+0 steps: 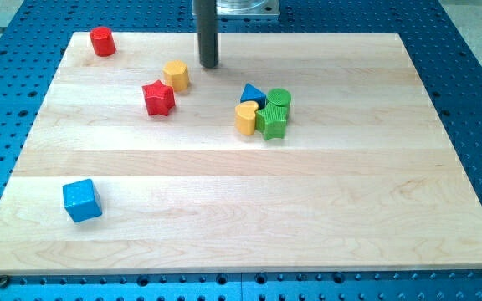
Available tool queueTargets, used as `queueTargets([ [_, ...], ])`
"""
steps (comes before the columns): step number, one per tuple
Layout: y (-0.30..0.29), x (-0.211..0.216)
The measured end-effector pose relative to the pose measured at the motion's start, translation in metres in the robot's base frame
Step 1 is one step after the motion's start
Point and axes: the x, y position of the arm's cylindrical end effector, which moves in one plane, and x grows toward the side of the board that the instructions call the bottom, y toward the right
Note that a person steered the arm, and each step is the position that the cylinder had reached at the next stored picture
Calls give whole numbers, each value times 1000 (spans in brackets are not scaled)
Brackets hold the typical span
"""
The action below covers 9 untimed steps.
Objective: Push the red star and yellow hexagon into the group of blocks
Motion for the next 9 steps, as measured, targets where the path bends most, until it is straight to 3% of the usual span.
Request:
queueTargets([
  [1,-4,37],
  [5,-10,34],
  [7,-19,57],
  [8,-26,23],
  [9,-83,67],
])
